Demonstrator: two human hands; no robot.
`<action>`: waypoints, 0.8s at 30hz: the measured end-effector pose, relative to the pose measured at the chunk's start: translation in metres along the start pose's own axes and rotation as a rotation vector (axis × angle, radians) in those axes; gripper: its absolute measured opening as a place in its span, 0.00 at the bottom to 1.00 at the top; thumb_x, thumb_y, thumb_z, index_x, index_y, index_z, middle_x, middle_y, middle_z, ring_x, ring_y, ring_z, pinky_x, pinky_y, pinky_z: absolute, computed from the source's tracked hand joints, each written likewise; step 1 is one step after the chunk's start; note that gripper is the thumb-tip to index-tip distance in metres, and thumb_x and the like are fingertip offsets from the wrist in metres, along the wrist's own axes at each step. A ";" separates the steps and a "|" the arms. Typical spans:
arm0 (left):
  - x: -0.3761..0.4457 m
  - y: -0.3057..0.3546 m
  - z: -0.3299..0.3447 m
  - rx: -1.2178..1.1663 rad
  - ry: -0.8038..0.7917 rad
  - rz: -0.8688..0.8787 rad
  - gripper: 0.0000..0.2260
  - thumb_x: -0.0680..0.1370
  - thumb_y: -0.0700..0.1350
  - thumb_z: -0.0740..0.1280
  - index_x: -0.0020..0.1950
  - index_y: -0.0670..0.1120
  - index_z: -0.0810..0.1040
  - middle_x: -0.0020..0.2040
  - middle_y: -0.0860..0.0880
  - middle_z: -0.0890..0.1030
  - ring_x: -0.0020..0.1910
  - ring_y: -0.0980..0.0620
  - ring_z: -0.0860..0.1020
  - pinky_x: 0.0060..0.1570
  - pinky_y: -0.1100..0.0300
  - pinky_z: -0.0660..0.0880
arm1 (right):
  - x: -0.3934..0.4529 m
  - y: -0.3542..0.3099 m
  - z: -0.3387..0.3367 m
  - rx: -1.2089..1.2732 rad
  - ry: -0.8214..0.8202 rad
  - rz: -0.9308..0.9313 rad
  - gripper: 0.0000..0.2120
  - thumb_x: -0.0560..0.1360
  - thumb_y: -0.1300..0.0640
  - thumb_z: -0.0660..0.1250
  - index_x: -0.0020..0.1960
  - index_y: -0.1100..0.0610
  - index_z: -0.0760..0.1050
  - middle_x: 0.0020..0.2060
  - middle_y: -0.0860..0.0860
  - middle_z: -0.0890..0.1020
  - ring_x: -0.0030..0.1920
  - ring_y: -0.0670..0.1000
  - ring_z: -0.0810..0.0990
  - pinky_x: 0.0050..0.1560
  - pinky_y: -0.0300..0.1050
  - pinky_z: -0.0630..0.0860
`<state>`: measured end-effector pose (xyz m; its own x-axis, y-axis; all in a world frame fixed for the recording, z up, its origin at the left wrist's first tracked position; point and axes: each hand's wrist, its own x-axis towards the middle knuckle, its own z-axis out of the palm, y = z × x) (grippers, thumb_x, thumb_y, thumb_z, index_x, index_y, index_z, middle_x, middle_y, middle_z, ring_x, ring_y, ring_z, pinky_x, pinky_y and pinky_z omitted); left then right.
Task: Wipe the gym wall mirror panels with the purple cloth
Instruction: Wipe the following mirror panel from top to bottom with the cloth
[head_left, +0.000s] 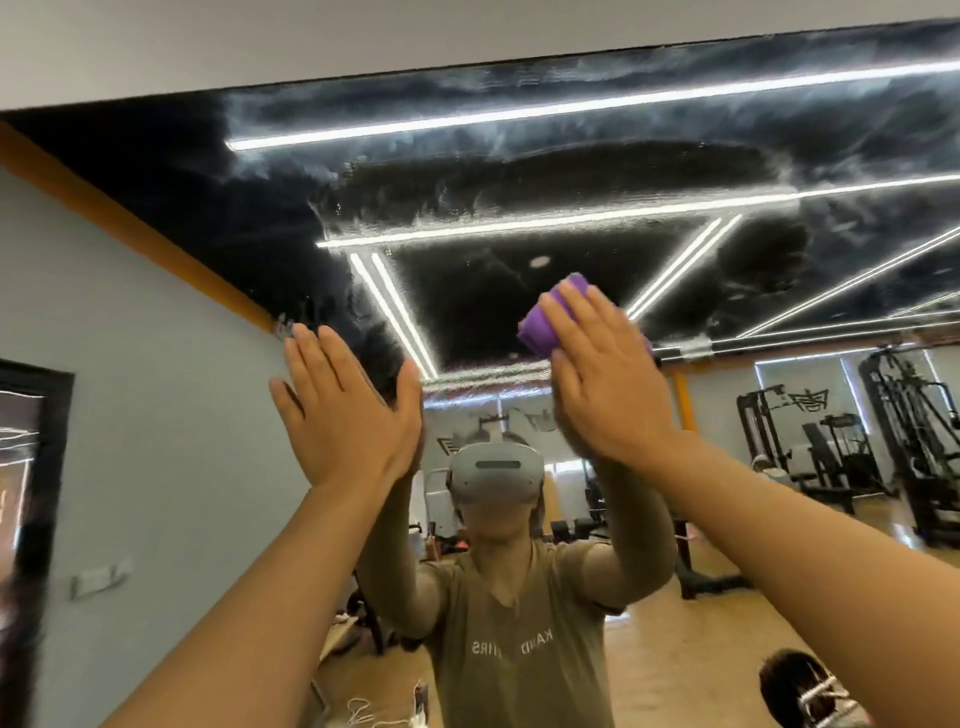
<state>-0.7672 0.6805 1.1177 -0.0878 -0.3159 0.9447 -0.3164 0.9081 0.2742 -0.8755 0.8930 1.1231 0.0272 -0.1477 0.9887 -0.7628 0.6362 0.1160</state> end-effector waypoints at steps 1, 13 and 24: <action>0.000 0.000 0.001 -0.001 0.013 0.001 0.42 0.79 0.69 0.41 0.82 0.41 0.41 0.83 0.41 0.42 0.82 0.43 0.42 0.79 0.45 0.42 | -0.002 0.016 -0.009 -0.010 0.020 0.047 0.27 0.83 0.49 0.49 0.81 0.53 0.57 0.81 0.52 0.58 0.81 0.51 0.51 0.79 0.43 0.39; 0.002 -0.010 0.014 -0.041 0.066 0.061 0.44 0.76 0.71 0.38 0.82 0.41 0.42 0.83 0.41 0.43 0.82 0.44 0.42 0.77 0.48 0.37 | -0.011 0.041 -0.027 -0.064 0.146 0.464 0.27 0.85 0.54 0.51 0.83 0.53 0.51 0.82 0.52 0.51 0.82 0.54 0.44 0.80 0.53 0.39; 0.000 -0.014 0.019 -0.070 0.111 0.089 0.43 0.78 0.70 0.42 0.83 0.41 0.46 0.83 0.41 0.47 0.82 0.43 0.45 0.78 0.46 0.41 | -0.028 -0.055 0.042 -0.093 -0.027 -0.274 0.26 0.81 0.51 0.54 0.79 0.50 0.61 0.78 0.53 0.66 0.79 0.56 0.59 0.79 0.55 0.49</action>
<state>-0.7807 0.6629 1.1105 -0.0065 -0.2046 0.9788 -0.2450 0.9493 0.1968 -0.8617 0.8301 1.0848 0.2058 -0.3430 0.9165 -0.6667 0.6365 0.3879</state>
